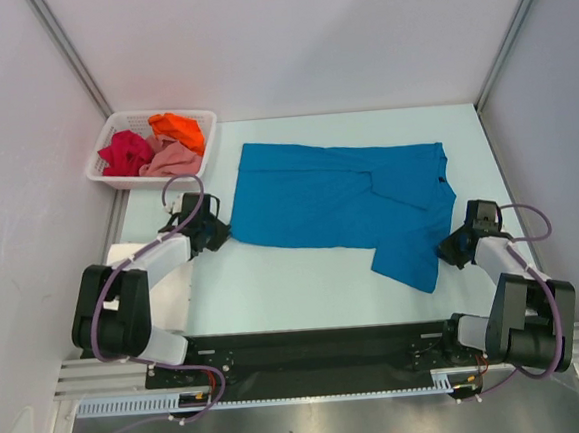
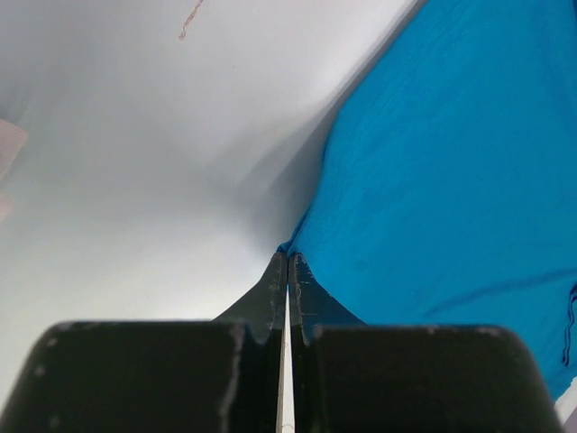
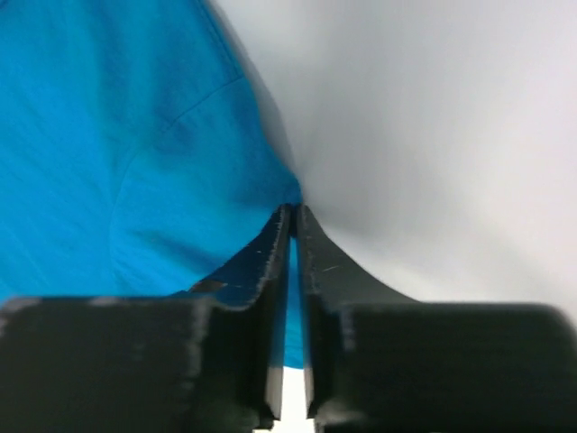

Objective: Fold and stack the t-shirts
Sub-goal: Fold the tshirt

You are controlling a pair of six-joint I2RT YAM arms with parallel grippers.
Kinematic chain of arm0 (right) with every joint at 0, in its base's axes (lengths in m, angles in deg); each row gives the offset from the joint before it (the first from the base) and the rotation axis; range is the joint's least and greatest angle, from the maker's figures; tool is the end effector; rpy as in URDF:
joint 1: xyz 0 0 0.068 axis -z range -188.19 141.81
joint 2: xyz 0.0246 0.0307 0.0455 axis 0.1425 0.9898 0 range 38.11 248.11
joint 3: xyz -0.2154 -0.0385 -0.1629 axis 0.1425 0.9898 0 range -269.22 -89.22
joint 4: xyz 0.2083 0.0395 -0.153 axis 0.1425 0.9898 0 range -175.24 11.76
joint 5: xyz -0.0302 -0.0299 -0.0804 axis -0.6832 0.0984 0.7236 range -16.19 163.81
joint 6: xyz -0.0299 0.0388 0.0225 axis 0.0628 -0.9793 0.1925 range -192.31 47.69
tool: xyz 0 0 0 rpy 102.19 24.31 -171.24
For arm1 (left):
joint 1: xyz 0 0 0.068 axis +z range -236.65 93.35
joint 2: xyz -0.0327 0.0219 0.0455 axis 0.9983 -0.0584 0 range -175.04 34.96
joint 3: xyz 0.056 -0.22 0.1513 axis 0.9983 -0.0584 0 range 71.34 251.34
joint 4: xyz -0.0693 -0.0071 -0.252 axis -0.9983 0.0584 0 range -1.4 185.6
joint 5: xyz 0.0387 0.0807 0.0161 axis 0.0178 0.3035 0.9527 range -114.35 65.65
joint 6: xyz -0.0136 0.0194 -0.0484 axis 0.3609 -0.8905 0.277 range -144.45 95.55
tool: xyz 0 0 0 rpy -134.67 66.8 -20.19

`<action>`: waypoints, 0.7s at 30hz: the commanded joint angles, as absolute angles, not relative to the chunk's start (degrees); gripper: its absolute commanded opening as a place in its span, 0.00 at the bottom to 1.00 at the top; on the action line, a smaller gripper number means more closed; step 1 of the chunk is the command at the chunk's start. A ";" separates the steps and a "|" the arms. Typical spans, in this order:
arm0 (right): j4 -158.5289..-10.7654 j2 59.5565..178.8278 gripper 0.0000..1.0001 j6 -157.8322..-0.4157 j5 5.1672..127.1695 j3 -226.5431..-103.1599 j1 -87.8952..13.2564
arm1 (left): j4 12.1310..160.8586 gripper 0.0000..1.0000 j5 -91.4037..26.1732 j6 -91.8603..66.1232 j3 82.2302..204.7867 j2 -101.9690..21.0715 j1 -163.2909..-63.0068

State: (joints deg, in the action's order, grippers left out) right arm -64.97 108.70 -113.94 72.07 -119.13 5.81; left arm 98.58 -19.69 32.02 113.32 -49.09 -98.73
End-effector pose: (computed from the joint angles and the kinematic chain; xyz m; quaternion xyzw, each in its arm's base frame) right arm 0.2044 -0.0499 0.1525 0.4483 0.8579 0.0742 0.2400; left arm 0.2765 -0.0561 0.1702 -0.3692 0.8699 -0.1511 0.2901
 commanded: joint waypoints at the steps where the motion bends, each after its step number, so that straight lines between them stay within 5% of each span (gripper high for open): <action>1: -64.50 108.60 0.09 -114.15 73.72 -116.99 5.96 | 98.18 0.00 -18.82 30.92 113.79 -47.04 -98.25; 3: -63.98 108.34 0.00 -113.27 73.72 -117.60 6.31 | 98.27 0.00 -18.99 30.83 113.88 -46.96 -98.25; 21: -58.43 98.22 0.00 -104.92 70.47 -123.23 8.16 | 97.12 0.00 -20.57 27.94 113.70 -41.95 -98.25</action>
State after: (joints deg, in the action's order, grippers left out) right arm -58.22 97.62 -108.25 71.70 -120.29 7.82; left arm 98.51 -20.12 30.27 113.29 -43.89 -98.73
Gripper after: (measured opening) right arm 0.009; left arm 0.008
